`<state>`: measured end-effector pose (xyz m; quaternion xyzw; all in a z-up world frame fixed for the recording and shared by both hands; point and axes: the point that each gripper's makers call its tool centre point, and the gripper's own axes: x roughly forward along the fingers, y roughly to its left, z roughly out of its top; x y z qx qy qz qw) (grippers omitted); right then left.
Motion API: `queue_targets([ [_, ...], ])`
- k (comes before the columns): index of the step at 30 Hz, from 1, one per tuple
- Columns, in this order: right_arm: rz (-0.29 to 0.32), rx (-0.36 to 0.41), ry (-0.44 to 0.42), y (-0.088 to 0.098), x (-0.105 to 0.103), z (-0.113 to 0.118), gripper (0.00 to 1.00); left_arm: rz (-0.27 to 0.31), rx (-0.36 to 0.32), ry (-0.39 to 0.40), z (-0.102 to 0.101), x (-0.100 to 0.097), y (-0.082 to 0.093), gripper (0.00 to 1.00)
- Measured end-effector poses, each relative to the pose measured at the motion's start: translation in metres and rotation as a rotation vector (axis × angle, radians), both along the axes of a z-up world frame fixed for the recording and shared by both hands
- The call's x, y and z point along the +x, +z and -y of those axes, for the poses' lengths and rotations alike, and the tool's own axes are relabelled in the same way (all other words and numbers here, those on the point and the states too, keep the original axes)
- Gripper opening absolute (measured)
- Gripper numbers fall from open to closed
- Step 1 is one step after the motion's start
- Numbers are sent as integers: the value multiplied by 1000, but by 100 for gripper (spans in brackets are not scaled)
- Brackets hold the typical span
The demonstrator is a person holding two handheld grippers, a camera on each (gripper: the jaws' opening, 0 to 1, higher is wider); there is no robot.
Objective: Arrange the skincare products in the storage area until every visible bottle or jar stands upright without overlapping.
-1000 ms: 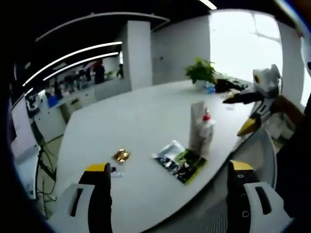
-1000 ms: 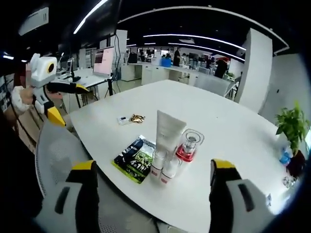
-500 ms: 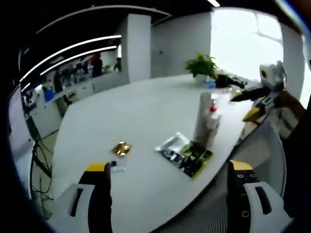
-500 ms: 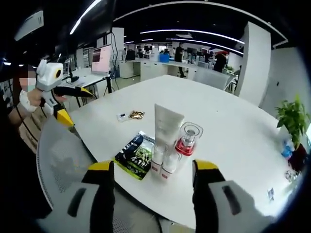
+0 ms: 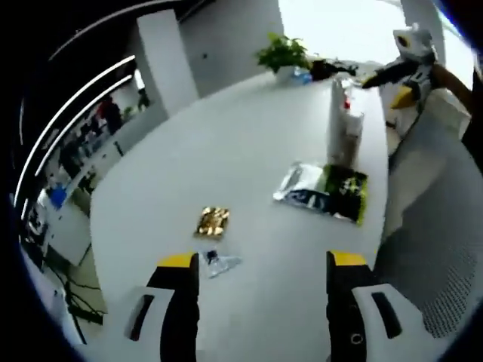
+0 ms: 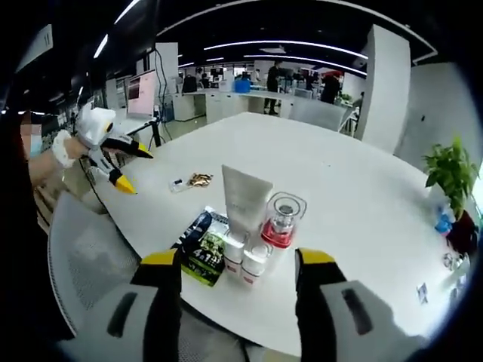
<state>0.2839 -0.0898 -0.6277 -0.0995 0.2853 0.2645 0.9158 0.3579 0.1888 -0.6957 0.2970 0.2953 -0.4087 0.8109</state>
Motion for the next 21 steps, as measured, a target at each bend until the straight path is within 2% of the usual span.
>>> queue_targets([
  [2, -4, 3, -11, 0, 2, 1, 61, -16, 9, 1, -3, 9, -5, 61],
  [5, -4, -6, -32, -1, 4, 4, 62, -36, 4, -88, 1, 19, -11, 57],
  [8, -9, -3, -48, -2, 5, 7, 64, -52, 40, -132, -3, 30, -21, 55],
  [9, -13, 16, -51, -3, 5, 6, 64, -51, 63, -160, -6, 35, -27, 56],
  [11, -26, 115, -65, 0, 5, 1, 64, -66, 95, -207, -8, 41, -34, 55],
  [15, -39, 146, -77, 0, 3, 2, 63, -110, 107, -265, -7, 46, -45, 54],
  [17, -48, 153, -81, 0, 4, 1, 63, -118, 158, -291, -11, 52, -54, 54],
  [18, -48, 153, -86, 0, 4, 1, 63, -117, 209, -296, -17, 56, -60, 54],
  [19, -46, 152, -92, 0, 5, 2, 63, -108, 234, -281, -20, 61, -63, 54],
  [21, -46, 152, -100, 0, 6, 1, 63, -132, 248, -313, -21, 63, -69, 50],
])
